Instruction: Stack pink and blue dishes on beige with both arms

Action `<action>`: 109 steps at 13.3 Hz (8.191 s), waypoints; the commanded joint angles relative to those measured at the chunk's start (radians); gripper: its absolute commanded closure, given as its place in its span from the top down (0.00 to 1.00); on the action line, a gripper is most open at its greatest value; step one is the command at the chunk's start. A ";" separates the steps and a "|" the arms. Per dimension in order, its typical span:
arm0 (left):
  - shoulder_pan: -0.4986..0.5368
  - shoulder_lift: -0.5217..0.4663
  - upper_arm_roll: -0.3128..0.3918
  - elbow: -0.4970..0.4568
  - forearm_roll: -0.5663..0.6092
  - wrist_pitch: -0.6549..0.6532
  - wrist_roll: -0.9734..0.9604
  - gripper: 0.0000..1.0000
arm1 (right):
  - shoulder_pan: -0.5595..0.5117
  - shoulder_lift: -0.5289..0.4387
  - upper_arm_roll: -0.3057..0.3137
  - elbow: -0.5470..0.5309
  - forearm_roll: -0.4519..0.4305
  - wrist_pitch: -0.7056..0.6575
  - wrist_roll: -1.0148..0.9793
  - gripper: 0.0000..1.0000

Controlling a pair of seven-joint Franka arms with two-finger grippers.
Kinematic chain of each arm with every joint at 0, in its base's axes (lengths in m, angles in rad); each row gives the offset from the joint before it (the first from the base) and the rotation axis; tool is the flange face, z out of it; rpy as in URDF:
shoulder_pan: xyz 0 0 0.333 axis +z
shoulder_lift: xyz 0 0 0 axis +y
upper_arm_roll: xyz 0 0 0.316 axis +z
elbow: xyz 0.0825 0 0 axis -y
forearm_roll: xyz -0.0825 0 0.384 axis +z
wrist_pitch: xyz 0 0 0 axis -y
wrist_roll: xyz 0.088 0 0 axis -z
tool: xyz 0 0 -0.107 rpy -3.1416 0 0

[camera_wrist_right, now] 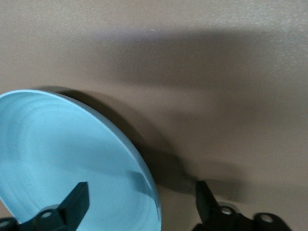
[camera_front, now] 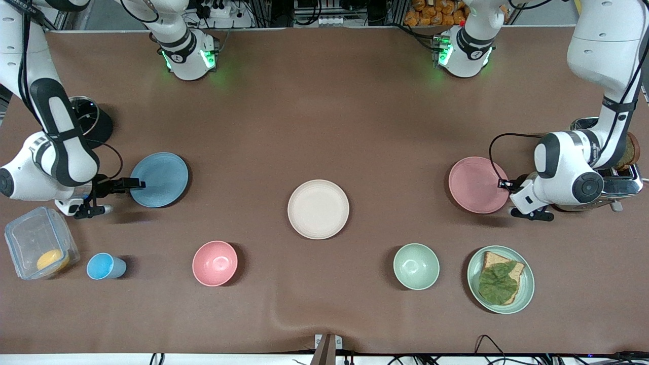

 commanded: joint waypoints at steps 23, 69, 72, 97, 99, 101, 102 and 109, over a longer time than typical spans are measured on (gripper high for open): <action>-0.526 0.316 -0.157 0.529 -0.449 0.267 -0.512 0.00 | 0.030 -0.001 0.003 0.180 0.018 -0.246 0.022 0.00; -0.135 -0.523 -0.023 0.297 -0.105 -0.492 -0.265 1.00 | 0.524 0.054 -0.009 0.637 0.041 -0.483 0.781 1.00; -0.127 -0.522 -0.019 0.297 -0.105 -0.494 -0.258 1.00 | 0.422 -0.001 -0.013 0.634 -0.082 -0.561 0.763 1.00; -0.129 -0.488 -0.022 0.351 -0.105 -0.495 -0.262 1.00 | 0.340 -0.440 -0.017 0.457 -0.262 -0.645 0.773 1.00; -0.127 -0.488 -0.022 0.349 -0.105 -0.495 -0.262 1.00 | 0.341 -0.440 -0.017 0.457 -0.262 -0.645 0.773 1.00; -0.127 -0.488 -0.022 0.349 -0.105 -0.495 -0.262 1.00 | 0.341 -0.440 -0.017 0.457 -0.262 -0.645 0.773 1.00; -0.127 -0.488 -0.022 0.349 -0.105 -0.497 -0.262 1.00 | 0.346 -0.440 -0.017 0.457 -0.262 -0.646 0.773 1.00; -0.127 -0.489 -0.023 0.349 -0.102 -0.500 -0.262 1.00 | 0.345 -0.442 -0.017 0.457 -0.262 -0.648 0.773 1.00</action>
